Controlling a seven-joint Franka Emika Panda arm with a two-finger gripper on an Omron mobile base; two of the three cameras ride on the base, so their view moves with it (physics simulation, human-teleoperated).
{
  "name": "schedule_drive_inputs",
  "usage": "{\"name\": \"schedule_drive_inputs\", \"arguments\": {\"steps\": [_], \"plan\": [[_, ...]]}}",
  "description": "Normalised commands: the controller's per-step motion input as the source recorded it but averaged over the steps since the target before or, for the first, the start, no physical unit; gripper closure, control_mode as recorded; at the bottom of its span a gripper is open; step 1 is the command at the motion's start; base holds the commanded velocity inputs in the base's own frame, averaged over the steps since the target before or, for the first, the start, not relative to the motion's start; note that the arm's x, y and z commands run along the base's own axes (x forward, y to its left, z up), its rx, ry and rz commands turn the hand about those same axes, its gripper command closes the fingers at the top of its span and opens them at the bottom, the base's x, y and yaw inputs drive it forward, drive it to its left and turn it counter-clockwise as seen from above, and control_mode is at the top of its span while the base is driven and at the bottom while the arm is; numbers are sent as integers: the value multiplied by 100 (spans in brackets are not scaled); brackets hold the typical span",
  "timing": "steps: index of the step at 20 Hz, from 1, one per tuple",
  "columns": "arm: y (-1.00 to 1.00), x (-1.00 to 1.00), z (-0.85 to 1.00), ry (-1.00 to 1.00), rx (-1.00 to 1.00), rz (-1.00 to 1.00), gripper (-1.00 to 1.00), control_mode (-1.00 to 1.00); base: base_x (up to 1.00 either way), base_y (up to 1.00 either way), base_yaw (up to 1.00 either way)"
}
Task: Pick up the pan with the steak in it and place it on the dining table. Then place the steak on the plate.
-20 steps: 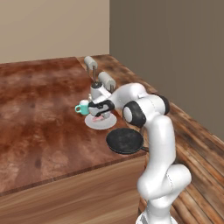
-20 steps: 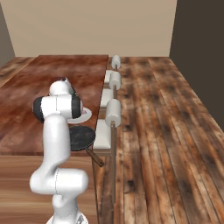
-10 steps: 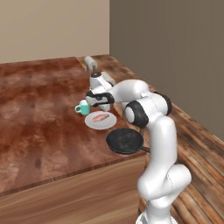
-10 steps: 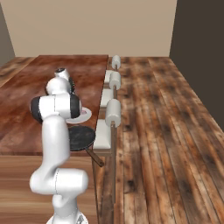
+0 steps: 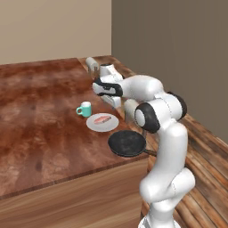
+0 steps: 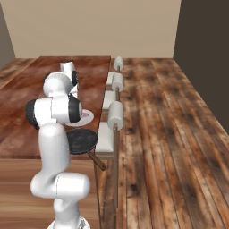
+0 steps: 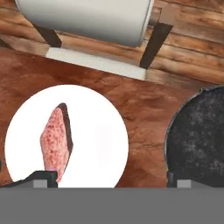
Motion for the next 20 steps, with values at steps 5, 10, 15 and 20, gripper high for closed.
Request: {"name": "schedule_drive_inputs", "arguments": {"steps": [5,10,15,20], "plan": [[-48,-100,11,2,4,1,-100,-100,0,0,0],[-26,-100,2,0,1,10,-100,-100,0,0,0],[-17,-100,0,0,0,14,-100,-100,0,0,0],[-16,-100,0,-9,0,11,-100,-100,0,0,0]]}}
